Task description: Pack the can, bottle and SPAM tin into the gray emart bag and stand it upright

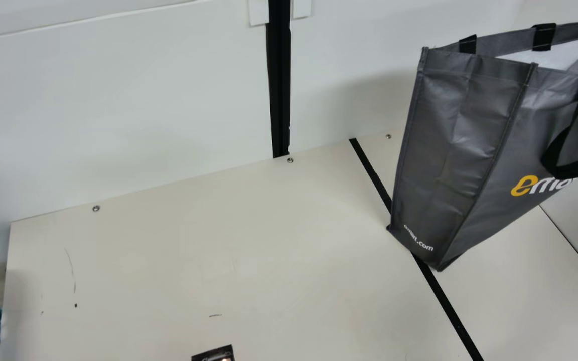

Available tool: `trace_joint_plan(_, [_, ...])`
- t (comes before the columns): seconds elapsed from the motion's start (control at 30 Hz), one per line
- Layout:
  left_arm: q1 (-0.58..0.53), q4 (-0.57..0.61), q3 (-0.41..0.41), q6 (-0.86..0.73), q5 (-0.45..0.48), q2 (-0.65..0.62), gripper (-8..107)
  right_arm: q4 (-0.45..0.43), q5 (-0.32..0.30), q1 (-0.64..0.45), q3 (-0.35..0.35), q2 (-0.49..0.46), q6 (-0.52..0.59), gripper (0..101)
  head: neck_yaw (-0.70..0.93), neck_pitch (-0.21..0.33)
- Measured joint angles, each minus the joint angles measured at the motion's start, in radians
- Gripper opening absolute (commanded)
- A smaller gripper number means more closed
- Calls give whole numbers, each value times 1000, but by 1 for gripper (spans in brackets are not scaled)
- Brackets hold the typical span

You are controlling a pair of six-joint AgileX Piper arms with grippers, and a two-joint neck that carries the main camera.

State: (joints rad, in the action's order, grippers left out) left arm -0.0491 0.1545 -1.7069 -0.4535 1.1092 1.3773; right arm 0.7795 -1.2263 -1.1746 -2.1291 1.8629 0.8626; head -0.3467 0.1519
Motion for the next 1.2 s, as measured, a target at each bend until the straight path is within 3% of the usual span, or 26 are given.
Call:
trace_joint_plan(0.17, [0,0,0,0,0,0,90,4,-11,-1,-25,12,-26,20,0,0])
trace_joint_plan(0.4, [0,0,0,0,0,0,90,23,29,15,-55,11,-41,43,-2,0])
trace_joint_plan(0.9, [0,0,0,0,0,0,90,148,9,65,-150,-36,-80,94,-2,0])
trace_joint_plan(1.2, [0,0,0,0,0,0,90,196,5,125,-163,-94,-95,95,0,0])
